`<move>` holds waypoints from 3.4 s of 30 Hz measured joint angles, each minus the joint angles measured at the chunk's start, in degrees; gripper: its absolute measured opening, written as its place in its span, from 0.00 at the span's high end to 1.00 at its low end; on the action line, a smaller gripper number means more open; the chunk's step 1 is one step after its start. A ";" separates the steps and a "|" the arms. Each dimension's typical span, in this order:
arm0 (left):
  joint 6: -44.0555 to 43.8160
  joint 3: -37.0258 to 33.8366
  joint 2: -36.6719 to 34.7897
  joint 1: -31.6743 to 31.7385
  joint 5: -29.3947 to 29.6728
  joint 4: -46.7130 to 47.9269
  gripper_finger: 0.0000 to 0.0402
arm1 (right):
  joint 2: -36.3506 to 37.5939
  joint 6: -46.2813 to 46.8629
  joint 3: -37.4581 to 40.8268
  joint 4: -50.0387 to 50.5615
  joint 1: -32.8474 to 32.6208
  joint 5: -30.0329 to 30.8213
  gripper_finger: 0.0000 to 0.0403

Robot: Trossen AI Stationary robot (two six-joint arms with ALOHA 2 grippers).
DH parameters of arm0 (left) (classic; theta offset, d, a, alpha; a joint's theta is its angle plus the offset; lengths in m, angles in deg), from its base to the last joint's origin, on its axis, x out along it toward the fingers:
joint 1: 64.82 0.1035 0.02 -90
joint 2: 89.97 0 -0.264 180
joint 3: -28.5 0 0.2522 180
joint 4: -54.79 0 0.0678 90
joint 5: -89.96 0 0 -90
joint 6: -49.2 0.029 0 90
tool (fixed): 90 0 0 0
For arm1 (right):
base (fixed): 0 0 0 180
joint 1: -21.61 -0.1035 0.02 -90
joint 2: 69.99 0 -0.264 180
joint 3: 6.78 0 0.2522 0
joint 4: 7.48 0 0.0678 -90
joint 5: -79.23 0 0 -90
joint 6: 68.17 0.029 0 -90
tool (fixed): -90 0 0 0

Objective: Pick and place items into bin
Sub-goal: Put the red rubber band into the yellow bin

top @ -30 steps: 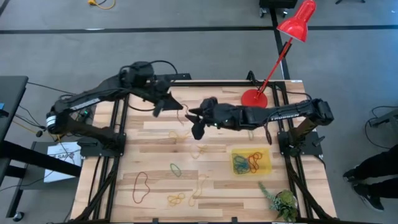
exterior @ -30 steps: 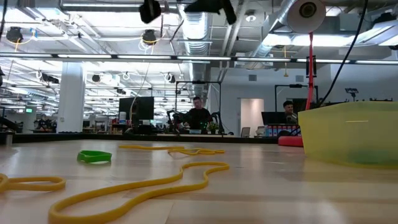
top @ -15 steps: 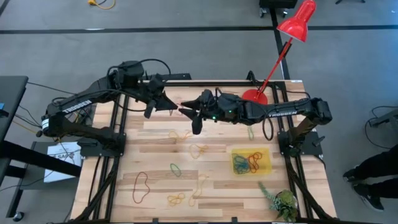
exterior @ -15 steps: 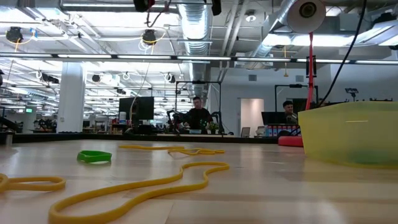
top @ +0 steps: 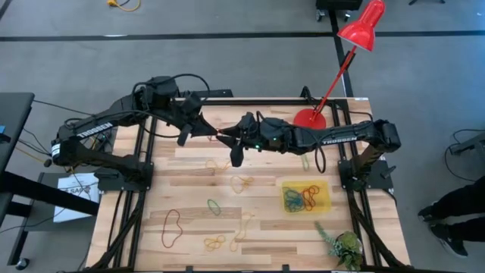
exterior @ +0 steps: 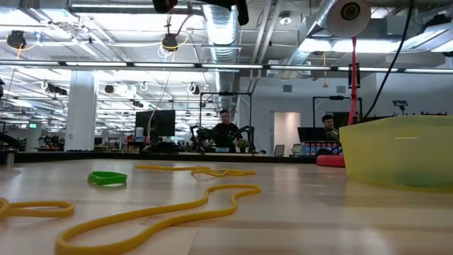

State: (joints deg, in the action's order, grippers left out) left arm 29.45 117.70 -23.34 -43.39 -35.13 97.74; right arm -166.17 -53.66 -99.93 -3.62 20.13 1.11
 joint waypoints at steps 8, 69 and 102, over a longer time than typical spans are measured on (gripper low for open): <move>2.34 0.00 0.00 0.02 10.92 4.57 1.00 | 0.07 0.02 0.00 0.71 -0.39 0.14 0.98; 1.78 -0.07 0.02 0.04 25.38 12.12 0.76 | 2.05 84.37 -2.78 98.24 -28.49 -10.51 1.00; -0.92 -0.07 0.02 0.02 25.13 12.45 0.76 | 8.04 84.68 21.66 74.54 -25.00 -9.85 1.00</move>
State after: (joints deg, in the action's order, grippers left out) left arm 28.54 117.64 -23.32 -43.37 -9.99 110.19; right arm -158.13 31.01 -78.27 70.93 -4.87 -8.73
